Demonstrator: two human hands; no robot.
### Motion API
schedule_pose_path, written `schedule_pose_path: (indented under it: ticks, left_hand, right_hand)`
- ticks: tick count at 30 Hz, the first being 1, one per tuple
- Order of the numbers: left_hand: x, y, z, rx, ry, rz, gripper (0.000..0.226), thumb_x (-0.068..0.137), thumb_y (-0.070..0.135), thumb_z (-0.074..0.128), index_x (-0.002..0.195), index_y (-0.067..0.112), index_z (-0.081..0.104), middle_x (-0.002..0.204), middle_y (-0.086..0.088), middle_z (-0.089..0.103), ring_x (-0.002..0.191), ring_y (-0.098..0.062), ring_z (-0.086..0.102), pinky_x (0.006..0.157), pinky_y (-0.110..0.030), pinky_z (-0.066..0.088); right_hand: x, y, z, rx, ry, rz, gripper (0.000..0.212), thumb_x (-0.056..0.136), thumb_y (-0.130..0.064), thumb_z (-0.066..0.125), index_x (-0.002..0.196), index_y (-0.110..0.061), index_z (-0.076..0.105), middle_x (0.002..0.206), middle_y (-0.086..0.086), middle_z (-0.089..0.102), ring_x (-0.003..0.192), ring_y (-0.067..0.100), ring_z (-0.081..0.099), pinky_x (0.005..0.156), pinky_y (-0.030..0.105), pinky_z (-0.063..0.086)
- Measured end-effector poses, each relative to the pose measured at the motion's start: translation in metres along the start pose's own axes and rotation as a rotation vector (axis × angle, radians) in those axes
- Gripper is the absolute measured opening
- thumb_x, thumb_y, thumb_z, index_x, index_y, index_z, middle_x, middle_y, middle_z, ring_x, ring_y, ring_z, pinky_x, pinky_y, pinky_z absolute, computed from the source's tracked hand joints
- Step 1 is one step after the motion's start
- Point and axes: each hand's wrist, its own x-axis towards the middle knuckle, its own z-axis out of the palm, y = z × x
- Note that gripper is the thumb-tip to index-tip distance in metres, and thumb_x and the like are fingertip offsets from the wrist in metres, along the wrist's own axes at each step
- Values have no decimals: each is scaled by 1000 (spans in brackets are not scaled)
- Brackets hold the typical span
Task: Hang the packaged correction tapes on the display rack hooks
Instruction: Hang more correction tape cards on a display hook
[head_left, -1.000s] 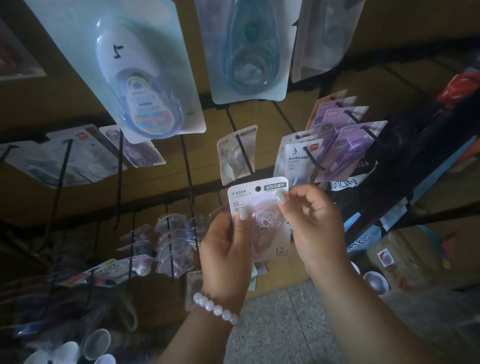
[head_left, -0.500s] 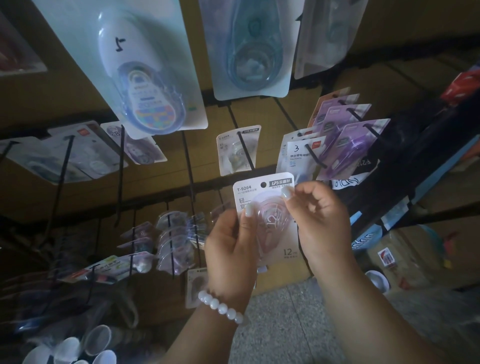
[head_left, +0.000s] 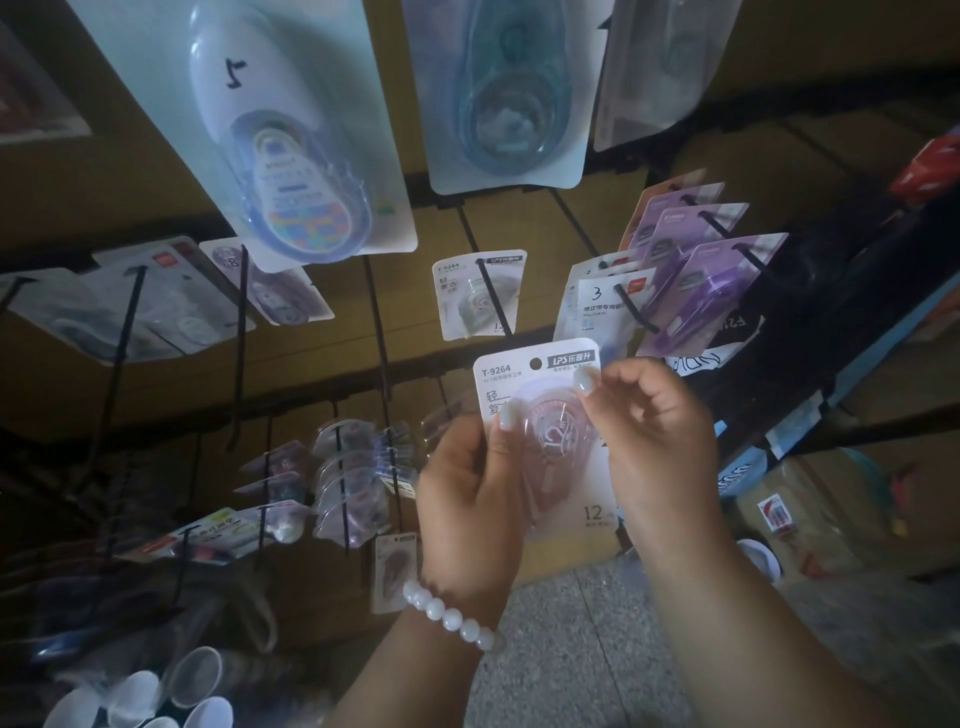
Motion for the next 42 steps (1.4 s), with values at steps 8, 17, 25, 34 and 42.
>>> schedule_pose_path:
  ticks: [8,17,25,34,42]
  left_hand:
    - [-4,0,-1,-36,26,-36,43,94,29,55,70,-5,56,53,-1,56,45,-3,47,44,-17,40]
    - [-1,-5,-1,53,32,-54,40,97,28,53,68,0,58,49,-3,58,44,-2,50,46,-19,43]
    - [35,-14,11,161,169,-77,44,93,42,55,69,7,58,58,4,51,50,-7,42,49,-21,36]
    - [85,-7,24,22,322,-276,42,85,47,65,60,19,48,58,6,51,52,-8,46,50,-23,37]
    - [110,-18,31,2,361,-330,44,78,58,67,71,15,62,63,3,60,57,-13,55,61,-26,47]
  right_hand:
    - [-1,-2,1,41,-45,38,12,80,-14,70,72,-16,62,61,-8,62,61,4,56,58,12,45]
    - [3,9,3,-62,-19,25,15,81,-18,71,70,-23,61,60,-12,63,57,-3,55,57,7,44]
    - [31,17,26,-347,44,23,15,83,-32,68,86,-17,66,76,-7,68,73,11,64,65,25,47]
    - [59,17,58,-478,172,-142,27,86,-37,63,86,-10,70,77,2,72,65,11,53,57,26,34]
    - [79,19,70,-489,184,-105,29,87,-37,60,85,-10,69,77,2,70,65,11,47,55,23,21]
